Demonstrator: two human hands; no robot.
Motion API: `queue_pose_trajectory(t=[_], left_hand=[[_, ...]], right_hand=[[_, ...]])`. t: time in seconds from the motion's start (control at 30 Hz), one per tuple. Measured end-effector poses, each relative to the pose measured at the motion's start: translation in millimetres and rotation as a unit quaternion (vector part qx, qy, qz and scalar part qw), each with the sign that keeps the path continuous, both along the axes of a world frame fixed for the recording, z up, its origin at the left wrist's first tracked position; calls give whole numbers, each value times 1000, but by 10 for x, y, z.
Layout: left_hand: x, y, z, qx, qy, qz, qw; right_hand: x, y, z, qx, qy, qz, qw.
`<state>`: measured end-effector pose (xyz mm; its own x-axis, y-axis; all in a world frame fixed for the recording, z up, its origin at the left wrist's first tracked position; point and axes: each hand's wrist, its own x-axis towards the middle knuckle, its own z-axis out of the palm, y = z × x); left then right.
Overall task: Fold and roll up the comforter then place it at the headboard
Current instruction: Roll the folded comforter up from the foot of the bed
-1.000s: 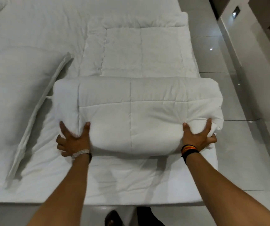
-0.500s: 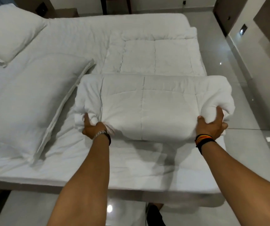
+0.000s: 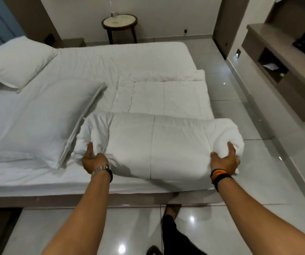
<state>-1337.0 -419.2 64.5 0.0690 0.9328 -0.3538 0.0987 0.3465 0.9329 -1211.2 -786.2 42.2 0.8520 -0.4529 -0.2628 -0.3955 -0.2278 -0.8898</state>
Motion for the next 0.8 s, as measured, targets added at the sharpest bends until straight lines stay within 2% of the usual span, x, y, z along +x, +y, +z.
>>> queue_pose_trajectory(t=[0.13, 0.3, 0.43, 0.67, 0.8], left_hand=[[-437, -294, 6, 4, -27, -5, 1000], [-335, -238, 170, 26, -56, -31, 998], [185, 81, 377, 76, -58, -67, 993], [1378, 622, 440, 116, 13, -108, 987], [2309, 861, 570, 147, -26, -125, 981]], right_hand=[[-453, -305, 97, -22, 22, -7, 999], [-231, -277, 466, -27, -23, -3, 999], [374, -23, 719, -10, -62, 5, 998], [1814, 490, 736, -5, -69, -10, 998], [2838, 718, 667, 20, -68, 18, 997]])
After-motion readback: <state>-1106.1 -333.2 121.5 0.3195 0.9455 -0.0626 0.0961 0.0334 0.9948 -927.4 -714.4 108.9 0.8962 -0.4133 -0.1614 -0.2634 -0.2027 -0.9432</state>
